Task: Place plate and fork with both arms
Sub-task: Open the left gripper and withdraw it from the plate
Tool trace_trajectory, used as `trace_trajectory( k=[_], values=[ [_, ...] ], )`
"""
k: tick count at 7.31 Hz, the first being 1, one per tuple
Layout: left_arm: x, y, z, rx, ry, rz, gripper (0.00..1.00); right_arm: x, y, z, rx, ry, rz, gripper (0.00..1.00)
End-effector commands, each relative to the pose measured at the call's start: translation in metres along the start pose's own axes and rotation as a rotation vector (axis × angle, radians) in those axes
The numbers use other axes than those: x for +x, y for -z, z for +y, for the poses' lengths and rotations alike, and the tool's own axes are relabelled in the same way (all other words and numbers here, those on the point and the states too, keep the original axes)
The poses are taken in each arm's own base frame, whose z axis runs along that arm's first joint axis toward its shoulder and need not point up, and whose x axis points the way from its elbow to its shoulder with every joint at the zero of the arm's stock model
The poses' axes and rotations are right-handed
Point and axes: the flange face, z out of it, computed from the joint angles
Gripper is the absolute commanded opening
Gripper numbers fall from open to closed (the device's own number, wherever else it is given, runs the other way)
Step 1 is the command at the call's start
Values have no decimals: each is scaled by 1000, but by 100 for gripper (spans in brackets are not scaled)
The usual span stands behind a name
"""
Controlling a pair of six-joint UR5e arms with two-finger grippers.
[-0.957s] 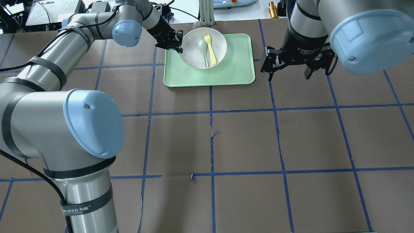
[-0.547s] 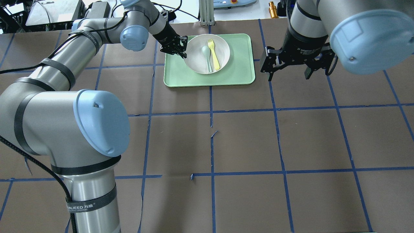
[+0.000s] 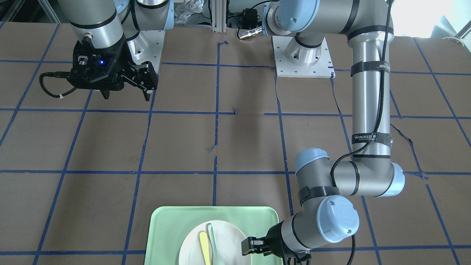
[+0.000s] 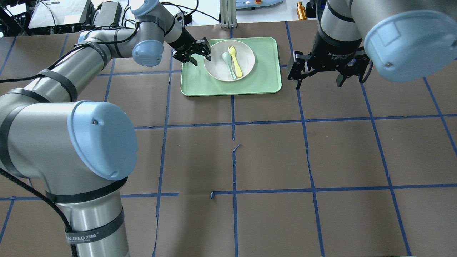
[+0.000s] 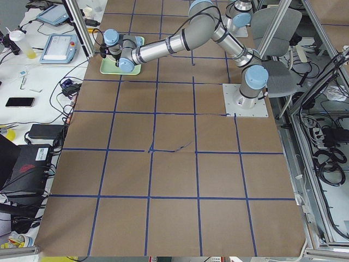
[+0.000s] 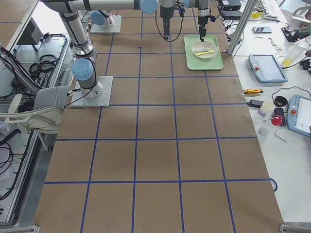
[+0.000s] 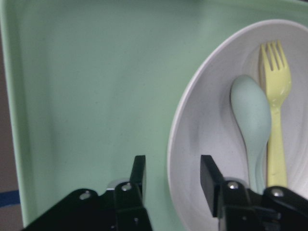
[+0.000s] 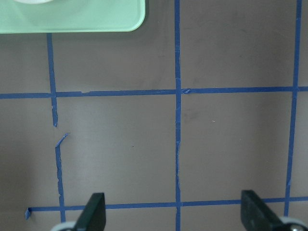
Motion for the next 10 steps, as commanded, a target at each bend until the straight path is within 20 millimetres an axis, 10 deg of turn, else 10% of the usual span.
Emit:
trace_trajectory(
  k=[1, 4, 6, 8, 10],
  values=[
    [-15, 84, 26, -38, 57, -146, 100, 0, 0, 0, 0, 0, 0, 100],
    [4, 209, 98, -62, 84, -311, 100, 0, -1, 0, -1, 0, 0, 100],
    [38, 257, 166, -3, 115, -320, 100, 0, -1, 0, -1, -1, 2, 100],
    [57, 269, 242, -2, 77, -372, 100, 0, 1, -1, 2, 0, 0, 100],
    [54, 275, 274, -2, 77, -397, 100, 0, 3, -2, 13, -2, 0, 100]
  ],
)
